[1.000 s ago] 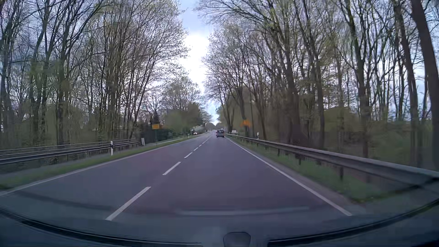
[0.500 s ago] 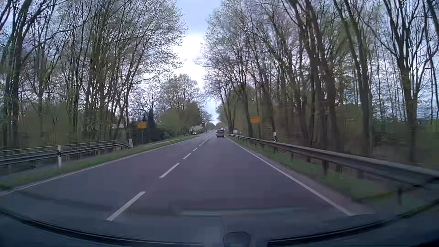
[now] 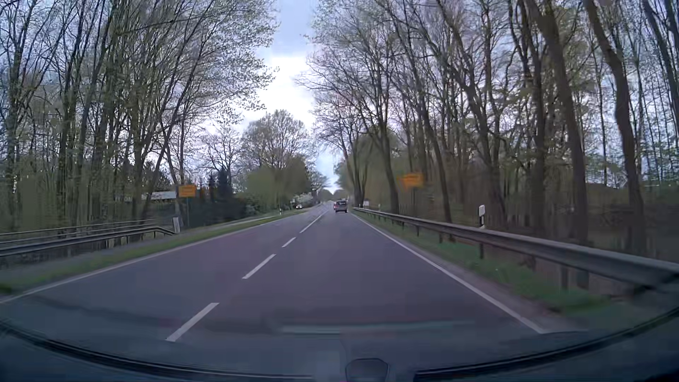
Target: Follow the waypoints while adhering to traffic rules and regulations
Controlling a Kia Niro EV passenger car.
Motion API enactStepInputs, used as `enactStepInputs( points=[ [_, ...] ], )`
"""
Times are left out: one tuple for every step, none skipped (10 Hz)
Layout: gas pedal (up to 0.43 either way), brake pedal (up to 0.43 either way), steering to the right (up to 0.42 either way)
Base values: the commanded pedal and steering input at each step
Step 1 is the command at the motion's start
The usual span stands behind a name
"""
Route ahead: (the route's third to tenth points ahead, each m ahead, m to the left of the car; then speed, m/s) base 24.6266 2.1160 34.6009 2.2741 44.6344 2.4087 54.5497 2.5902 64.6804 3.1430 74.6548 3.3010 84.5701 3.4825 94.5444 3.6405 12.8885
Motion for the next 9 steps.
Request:
enactStepInputs(
  points=[
    [0.000, 0.000, -0.003],
    [0.000, 0.000, -0.003],
    [0.000, 0.000, -0.003],
    [0.000, 0.000, -0.003],
    [0.000, 0.000, -0.003],
    [0.000, 0.000, -0.003],
    [0.008, 0.000, -0.003],
    [0.008, 0.000, -0.003],
    [0.020, 0.000, -0.003]
  ],
)
